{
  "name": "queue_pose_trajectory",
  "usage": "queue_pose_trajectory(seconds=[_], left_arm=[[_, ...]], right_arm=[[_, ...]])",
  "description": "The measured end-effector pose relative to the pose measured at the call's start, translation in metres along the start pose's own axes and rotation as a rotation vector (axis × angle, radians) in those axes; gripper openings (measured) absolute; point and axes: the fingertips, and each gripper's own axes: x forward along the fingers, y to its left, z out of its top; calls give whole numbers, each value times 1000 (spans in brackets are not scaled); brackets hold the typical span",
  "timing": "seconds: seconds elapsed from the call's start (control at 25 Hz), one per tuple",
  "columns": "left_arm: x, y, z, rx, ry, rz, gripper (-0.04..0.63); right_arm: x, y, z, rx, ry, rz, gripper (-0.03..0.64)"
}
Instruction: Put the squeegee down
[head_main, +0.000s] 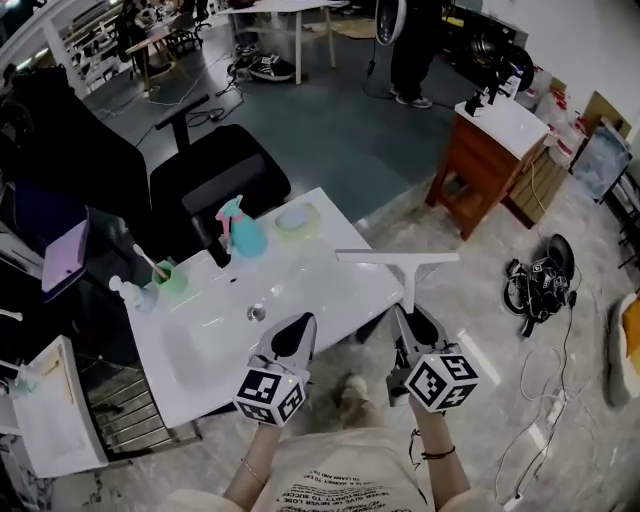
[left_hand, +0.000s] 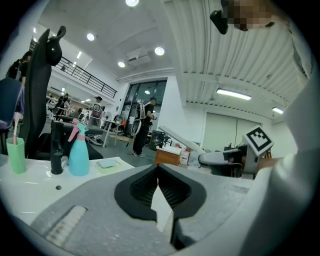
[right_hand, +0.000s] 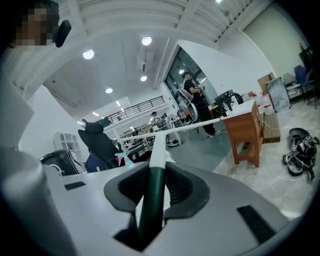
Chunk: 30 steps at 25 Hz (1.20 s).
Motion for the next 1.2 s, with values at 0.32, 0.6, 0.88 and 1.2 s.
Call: queue_pose_trajectory(seconds=[0.32,0.6,0.88,1.2], left_arm=[[47,15,-2,-66,13,84,23],[78,26,-13,-115,18,121,23],[97,37,-31,-170,52,116,23],[117,50,-54,-236,119,115,23]], right_arm=[[67,-22,19,-35,83,100,95],[115,-34,11,-73,183,174,95],[158,-44,-9,-114,308,208,95],[193,-50,-51,-147,522,191,95]])
